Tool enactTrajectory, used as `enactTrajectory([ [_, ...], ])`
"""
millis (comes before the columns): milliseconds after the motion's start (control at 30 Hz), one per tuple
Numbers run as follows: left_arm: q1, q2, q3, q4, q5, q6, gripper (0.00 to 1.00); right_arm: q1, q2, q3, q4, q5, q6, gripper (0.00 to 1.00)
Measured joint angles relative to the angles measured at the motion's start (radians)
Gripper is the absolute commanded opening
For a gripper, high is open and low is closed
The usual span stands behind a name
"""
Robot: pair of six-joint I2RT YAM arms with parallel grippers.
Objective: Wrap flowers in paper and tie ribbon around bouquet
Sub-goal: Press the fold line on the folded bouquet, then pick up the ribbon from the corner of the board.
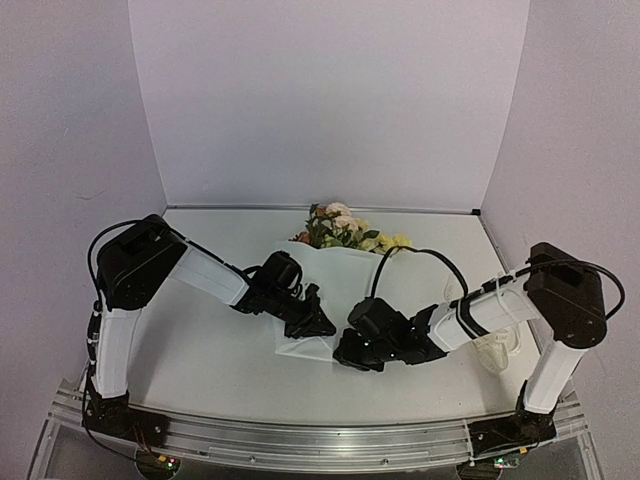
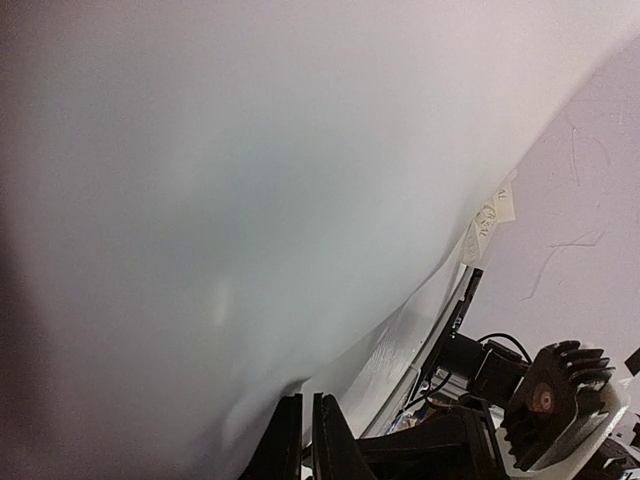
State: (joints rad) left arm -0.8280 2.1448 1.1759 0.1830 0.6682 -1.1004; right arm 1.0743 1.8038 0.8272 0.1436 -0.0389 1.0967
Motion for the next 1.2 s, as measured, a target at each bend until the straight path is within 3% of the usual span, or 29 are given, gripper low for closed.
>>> enactTrajectory([
  [300, 0.0, 0.001, 0.0, 0.0, 0.0, 0.0, 0.07, 0.045, -0.033, -0.052, 0.025, -0.011, 0.03, 0.18],
  [433, 0.0, 0.001, 0.0, 0.0, 0.0, 0.001, 0.1, 0.054, -0.06, -0.069, 0.009, -0.013, 0.04, 0.24],
  [633, -0.001, -0.003, 0.038, -0.034, 0.0, 0.031, 0.24, 0.037, -0.255, -0.069, -0.288, 0.068, 0.009, 0.42],
  [767, 0.0, -0.021, 0.119, -0.093, -0.008, 0.066, 0.27, -0.074, -0.466, -0.062, -0.442, 0.15, -0.036, 0.56],
  [900, 0.0, -0.07, 0.185, -0.121, -0.008, 0.097, 0.27, -0.246, -0.575, -0.059, -0.531, 0.216, -0.099, 0.59],
  [1000, 0.004, -0.122, 0.203, -0.128, -0.006, 0.119, 0.27, -0.407, -0.55, -0.045, -0.585, 0.232, -0.157, 0.61],
  [1100, 0.006, -0.125, 0.204, -0.128, -0.005, 0.125, 0.26, -0.44, -0.532, -0.037, -0.605, 0.23, -0.176, 0.62],
  [1200, 0.021, -0.132, 0.191, -0.137, 0.007, 0.136, 0.26, -0.564, -0.399, 0.062, -0.626, 0.196, -0.228, 0.62],
])
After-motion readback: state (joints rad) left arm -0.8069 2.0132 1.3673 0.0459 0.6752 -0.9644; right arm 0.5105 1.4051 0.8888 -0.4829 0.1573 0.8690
